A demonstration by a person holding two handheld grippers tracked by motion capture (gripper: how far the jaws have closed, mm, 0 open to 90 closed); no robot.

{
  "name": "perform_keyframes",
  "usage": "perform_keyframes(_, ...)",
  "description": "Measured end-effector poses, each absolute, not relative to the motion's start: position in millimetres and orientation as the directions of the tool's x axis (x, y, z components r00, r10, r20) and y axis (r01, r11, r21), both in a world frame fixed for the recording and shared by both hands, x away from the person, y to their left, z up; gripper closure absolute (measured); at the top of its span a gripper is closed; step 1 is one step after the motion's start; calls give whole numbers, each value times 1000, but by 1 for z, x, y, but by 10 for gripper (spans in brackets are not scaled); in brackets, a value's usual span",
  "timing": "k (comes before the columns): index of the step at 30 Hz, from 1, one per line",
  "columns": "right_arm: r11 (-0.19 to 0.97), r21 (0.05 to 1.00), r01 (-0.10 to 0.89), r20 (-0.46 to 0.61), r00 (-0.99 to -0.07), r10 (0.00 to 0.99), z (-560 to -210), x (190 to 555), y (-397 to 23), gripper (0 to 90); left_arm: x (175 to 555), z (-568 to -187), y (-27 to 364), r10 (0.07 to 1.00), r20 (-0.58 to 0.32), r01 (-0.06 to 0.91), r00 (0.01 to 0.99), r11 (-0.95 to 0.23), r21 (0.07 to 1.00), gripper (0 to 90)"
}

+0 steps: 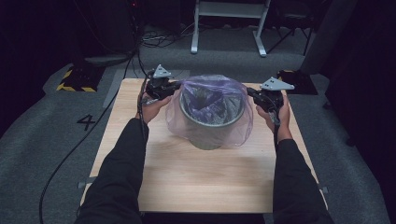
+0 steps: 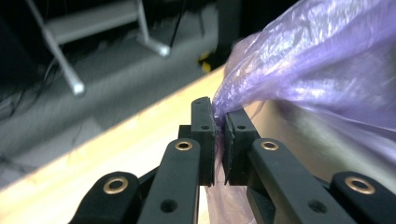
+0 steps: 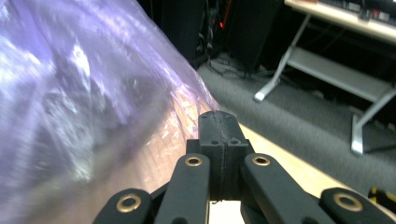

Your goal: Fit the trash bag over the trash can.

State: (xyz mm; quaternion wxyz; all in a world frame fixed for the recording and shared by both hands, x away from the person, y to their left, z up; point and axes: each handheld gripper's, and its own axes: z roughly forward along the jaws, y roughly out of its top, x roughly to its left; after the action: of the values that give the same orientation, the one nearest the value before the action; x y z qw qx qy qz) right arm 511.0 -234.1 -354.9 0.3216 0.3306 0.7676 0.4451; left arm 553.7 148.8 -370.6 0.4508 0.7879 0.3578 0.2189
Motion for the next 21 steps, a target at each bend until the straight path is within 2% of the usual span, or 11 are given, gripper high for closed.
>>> perform_keyframes(7,307,887,346,-58,-575,816,-382,534,-235,900,572,-397,141,756,-82,483,649,-326,812,846)
perform_keyframes(12,283,865,415,9,-575,818,-402,542,-235,900,579,-416,131,738,-144,567,659,-361,741,829)
perform_keyframes(15,267,853,448,46,-576,816,-411,542,-239,900,578,-422,130,730,-178,570,660,-333,751,820)
perform_keyframes(17,237,874,425,53,-567,822,-408,537,-247,900,576,-422,131,727,-178,559,663,-323,763,822)
perform_keyframes(18,198,888,416,77,-558,827,-403,534,-254,871,575,-421,133,729,-164,548,665,-327,770,820)
perform_keyframes(19,171,902,396,84,-551,830,-396,529,-260,761,574,-420,135,735,-161,545,659,-318,776,817)
perform_keyframes(21,149,925,350,76,-553,830,-379,520,-271,675,573,-416,140,744,-164,535,648,-291,793,817)
